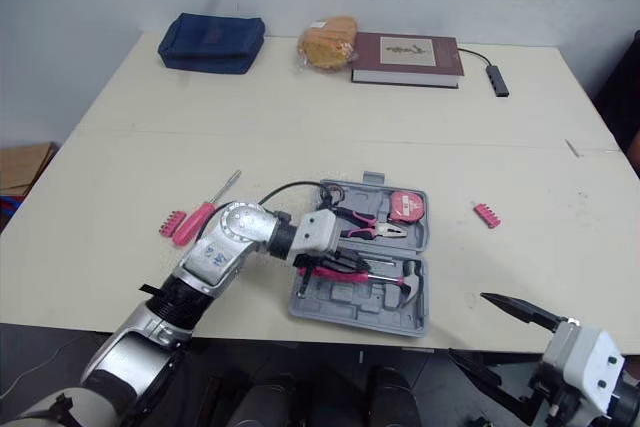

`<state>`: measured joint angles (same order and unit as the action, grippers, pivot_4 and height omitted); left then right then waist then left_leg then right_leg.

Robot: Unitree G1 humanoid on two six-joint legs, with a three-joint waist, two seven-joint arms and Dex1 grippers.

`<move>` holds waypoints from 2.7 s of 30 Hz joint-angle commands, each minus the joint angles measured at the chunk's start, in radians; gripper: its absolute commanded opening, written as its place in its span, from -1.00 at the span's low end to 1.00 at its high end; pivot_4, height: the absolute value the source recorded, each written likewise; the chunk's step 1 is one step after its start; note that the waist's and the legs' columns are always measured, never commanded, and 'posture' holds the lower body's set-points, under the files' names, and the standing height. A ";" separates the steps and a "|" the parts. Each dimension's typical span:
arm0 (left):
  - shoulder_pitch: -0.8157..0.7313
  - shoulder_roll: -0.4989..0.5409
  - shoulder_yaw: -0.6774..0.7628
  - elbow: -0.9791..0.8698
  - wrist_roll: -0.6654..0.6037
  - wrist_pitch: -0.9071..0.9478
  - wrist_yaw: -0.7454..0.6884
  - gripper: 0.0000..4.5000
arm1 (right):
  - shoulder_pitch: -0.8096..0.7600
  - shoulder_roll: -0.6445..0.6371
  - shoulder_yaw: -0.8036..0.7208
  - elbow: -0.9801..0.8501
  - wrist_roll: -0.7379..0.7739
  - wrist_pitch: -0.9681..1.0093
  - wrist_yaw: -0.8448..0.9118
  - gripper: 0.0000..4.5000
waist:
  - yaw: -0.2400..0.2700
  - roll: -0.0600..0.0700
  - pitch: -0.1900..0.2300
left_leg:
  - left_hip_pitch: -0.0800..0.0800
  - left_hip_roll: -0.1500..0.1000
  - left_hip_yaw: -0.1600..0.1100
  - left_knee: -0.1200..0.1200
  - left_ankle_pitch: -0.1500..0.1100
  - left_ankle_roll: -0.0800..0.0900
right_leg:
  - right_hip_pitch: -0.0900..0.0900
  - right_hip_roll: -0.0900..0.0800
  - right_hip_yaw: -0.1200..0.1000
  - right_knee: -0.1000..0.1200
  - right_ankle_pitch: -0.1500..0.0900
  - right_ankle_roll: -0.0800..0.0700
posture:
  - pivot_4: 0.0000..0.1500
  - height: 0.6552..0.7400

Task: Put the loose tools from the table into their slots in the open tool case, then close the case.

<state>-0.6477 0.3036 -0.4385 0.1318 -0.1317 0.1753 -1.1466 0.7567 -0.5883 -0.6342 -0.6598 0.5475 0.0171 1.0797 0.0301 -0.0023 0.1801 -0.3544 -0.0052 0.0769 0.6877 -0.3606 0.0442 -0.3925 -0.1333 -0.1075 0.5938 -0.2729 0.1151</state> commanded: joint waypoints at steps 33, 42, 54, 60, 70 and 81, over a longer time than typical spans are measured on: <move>-0.008 0.067 -0.281 0.120 0.301 0.188 0.047 -0.99 | 0.029 0.017 -0.012 -0.009 -0.003 -0.039 -0.025 1.00 | 0.016 -0.002 -0.039 | 0.015 0.003 0.000 -0.002 -0.011 0.005 | 0.014 -0.008 -0.001 -0.008 -0.003 -0.004 | 1.00 1.00; -0.033 0.036 -0.036 0.016 0.021 0.088 -0.073 -0.99 | 0.028 0.001 -0.046 0.012 0.008 -0.048 -0.009 1.00 | 0.017 0.012 -0.033 | 0.019 0.004 -0.001 -0.004 -0.012 0.003 | 0.015 -0.010 -0.003 -0.008 -0.005 -0.008 | 1.00 1.00; 0.027 0.357 0.378 0.079 -0.188 -0.083 -0.226 -0.44 | -0.088 -0.117 -0.243 0.303 0.036 -0.186 0.151 1.00 | -0.006 0.014 -0.012 | 0.013 0.004 -0.001 -0.004 -0.009 -0.001 | 0.011 -0.007 -0.006 -0.007 -0.006 -0.008 | 1.00 1.00; 0.082 0.457 0.571 0.299 -0.203 -0.247 -0.168 0.84 | -0.147 -0.122 -0.269 0.430 0.015 -0.272 0.163 1.00 | 0.001 0.007 -0.005 | 0.012 0.004 -0.002 -0.004 -0.009 -0.002 | 0.010 -0.009 -0.006 -0.005 -0.005 -0.007 | 1.00 1.00; 0.245 0.760 0.807 0.887 -0.156 -0.507 -0.025 0.99 | -0.244 -0.162 -0.281 0.921 -0.089 -0.552 0.165 1.00 | -0.033 0.007 0.002 | 0.013 0.004 0.003 -0.010 -0.011 -0.003 | 0.006 -0.009 -0.007 -0.002 -0.006 -0.008 | 1.00 1.00; 0.312 0.706 0.873 0.768 -0.231 -0.421 -0.024 0.99 | -0.242 -0.120 -0.188 0.759 -0.019 -0.487 0.104 1.00 | -0.017 0.009 0.004 | 0.012 0.002 0.006 -0.008 -0.012 -0.008 | 0.001 -0.014 -0.006 0.001 -0.005 -0.007 | 1.00 1.00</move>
<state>-0.3459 1.0201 0.4096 0.9824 -0.3159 -0.2872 -1.1635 0.5027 -0.7183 -0.8279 0.2053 0.4768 -0.5103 1.2127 0.0135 0.0065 0.1844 -0.3423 -0.0031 0.0832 0.6789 -0.3720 0.0351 -0.3924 -0.1474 -0.1132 0.5960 -0.2782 0.1081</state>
